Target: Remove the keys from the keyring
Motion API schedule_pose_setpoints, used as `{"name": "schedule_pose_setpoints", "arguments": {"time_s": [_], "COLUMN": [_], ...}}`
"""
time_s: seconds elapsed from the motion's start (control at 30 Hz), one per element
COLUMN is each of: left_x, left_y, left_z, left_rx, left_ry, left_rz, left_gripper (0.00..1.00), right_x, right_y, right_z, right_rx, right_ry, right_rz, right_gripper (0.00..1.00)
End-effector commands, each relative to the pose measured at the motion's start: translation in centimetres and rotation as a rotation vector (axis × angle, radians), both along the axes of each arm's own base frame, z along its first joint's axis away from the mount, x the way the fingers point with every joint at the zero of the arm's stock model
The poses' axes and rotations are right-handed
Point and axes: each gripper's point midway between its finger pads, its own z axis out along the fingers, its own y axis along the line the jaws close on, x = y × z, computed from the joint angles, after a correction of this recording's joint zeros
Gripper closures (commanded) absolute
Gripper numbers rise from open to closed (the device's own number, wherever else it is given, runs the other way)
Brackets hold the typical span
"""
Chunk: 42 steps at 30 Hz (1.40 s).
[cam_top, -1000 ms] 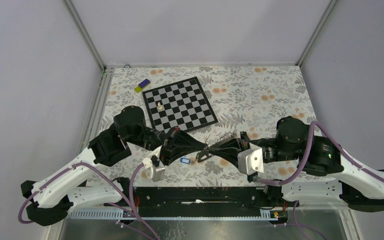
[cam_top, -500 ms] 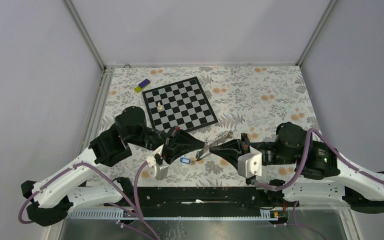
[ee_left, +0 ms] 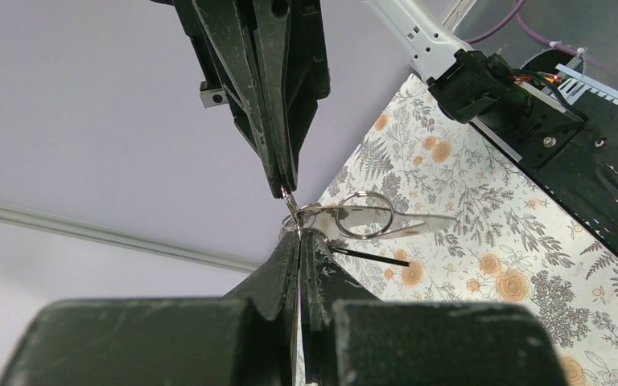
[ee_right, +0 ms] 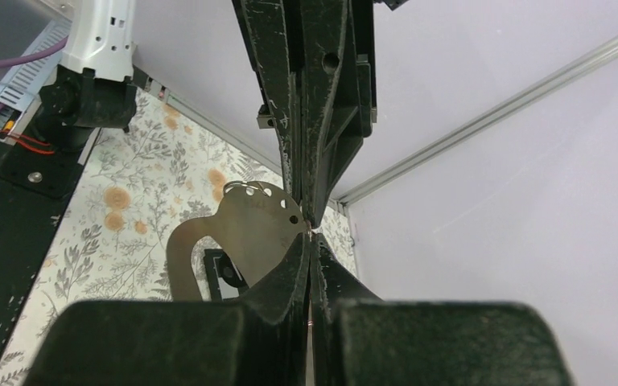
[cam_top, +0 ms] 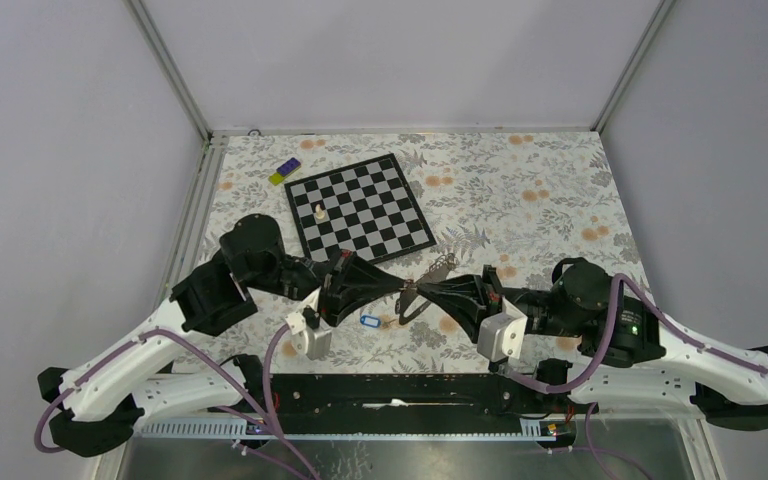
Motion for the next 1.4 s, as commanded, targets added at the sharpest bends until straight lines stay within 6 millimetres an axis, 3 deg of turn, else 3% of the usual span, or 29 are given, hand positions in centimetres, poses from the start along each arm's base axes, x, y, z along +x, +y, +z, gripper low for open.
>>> {"name": "schedule_pose_setpoints", "arguments": {"time_s": [0.0,0.1,0.37,0.87,1.03,1.27,1.37], "left_x": [-0.3,-0.3,-0.1,0.7,2.0,6.0,9.0], "left_y": [0.6,0.7,0.8,0.9,0.8,1.3,2.3], "left_z": [2.6,2.8,3.1,4.1,4.9,6.4,6.6], "left_rx": [-0.08,-0.087,-0.101,-0.158,-0.197,-0.298,-0.376], "left_ry": [-0.047,-0.05,-0.052,0.0,0.135,0.504,0.703], "left_rz": [0.007,0.011,0.025,0.084,0.158,0.388,0.561], "left_gripper": [1.0,1.0,1.0,1.0,1.0,1.0,1.0], "right_x": [0.5,0.3,0.1,0.2,1.1,1.9,2.4], "right_y": [-0.5,-0.6,-0.9,-1.2,-3.4,-5.2,-5.3], "right_z": [3.3,2.9,2.0,2.6,5.3,6.6,6.3], "right_rx": [0.149,0.147,0.142,0.249,0.385,0.498,0.504], "right_ry": [-0.017,0.007,0.051,0.414,0.429,0.507,0.539], "right_rz": [-0.042,-0.031,-0.026,-0.063,-0.111,-0.158,-0.188], "right_gripper": [1.0,0.82,0.64,0.66,0.66,0.66,0.66]}}
